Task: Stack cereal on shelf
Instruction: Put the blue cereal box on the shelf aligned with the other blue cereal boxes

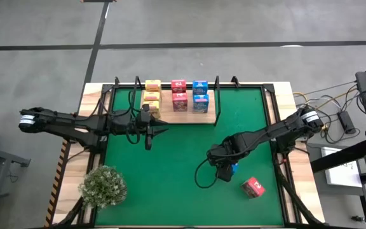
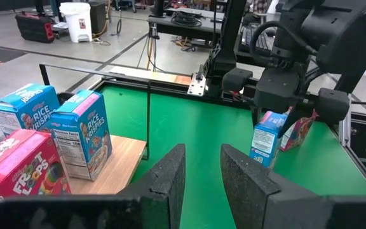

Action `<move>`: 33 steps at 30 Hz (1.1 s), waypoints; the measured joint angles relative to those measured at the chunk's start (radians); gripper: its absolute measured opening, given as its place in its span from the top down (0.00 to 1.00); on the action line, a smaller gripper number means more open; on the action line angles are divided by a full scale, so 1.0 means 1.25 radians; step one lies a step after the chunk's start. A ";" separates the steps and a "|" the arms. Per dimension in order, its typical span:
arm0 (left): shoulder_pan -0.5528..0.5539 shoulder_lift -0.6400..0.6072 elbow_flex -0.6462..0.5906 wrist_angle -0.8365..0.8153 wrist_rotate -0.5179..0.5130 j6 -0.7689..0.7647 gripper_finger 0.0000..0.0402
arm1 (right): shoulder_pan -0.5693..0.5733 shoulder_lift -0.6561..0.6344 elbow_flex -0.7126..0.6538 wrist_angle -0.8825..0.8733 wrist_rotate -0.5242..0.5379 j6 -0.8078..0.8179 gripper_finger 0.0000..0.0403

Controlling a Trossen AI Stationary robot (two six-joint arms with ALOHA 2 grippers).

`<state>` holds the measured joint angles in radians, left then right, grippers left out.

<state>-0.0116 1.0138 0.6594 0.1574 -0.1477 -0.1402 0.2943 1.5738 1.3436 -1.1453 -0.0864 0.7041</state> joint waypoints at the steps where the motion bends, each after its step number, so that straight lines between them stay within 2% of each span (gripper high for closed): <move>1: 0.000 0.000 0.000 0.000 0.000 0.000 0.79 | 0.000 0.000 -0.001 0.000 0.000 -0.001 0.50; 14: 0.000 0.000 -0.001 0.015 0.000 0.000 0.79 | 0.000 0.000 -0.005 0.001 0.001 -0.018 0.64; 33: 0.000 0.024 -0.002 0.021 0.000 0.000 0.79 | -0.006 0.000 0.059 0.009 0.036 -0.158 0.64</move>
<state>-0.0120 1.0435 0.6575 0.1841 -0.1475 -0.1402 0.2863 1.5738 1.4175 -1.1338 -0.0410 0.5069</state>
